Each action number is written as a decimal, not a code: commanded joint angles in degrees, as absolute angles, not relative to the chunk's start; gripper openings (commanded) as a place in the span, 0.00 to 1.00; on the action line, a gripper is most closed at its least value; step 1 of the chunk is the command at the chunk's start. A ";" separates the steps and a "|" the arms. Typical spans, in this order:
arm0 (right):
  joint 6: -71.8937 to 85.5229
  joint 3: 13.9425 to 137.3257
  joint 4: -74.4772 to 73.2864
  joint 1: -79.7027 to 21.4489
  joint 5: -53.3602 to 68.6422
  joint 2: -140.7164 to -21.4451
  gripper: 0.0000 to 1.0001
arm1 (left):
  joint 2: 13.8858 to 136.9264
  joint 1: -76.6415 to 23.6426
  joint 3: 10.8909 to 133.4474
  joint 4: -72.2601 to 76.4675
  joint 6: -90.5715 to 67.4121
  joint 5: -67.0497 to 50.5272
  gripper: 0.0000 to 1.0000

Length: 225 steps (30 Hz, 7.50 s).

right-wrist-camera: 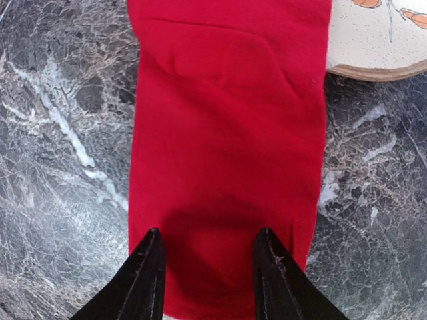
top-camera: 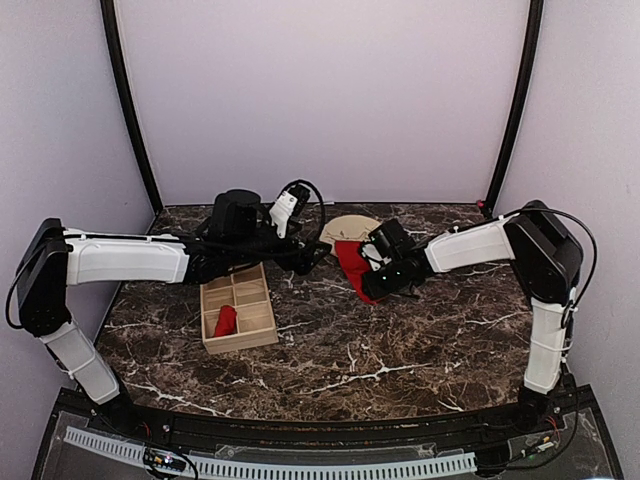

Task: Roll the socks
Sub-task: Move the sock to the center of the board, then pick up the sock from the center of the board, then roll the sock at the center of the board.

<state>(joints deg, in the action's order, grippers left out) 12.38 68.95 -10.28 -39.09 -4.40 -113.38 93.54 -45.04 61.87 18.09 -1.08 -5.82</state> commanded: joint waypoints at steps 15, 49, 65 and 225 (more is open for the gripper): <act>20.07 55.48 -8.97 -43.61 3.42 -106.04 0.17 | 91.14 -45.07 56.84 19.31 -4.48 -6.66 0.98; 24.98 49.76 -12.20 -60.12 7.95 -88.23 0.51 | 87.64 -52.29 46.08 13.26 -7.58 -4.07 0.99; 7.31 37.83 -5.15 -68.65 -1.48 -79.85 0.53 | 86.36 -61.77 37.04 22.26 2.25 -3.40 0.97; 12.40 56.57 -13.78 -52.53 54.01 -109.04 0.00 | 100.78 -83.56 30.01 42.14 37.27 21.00 0.00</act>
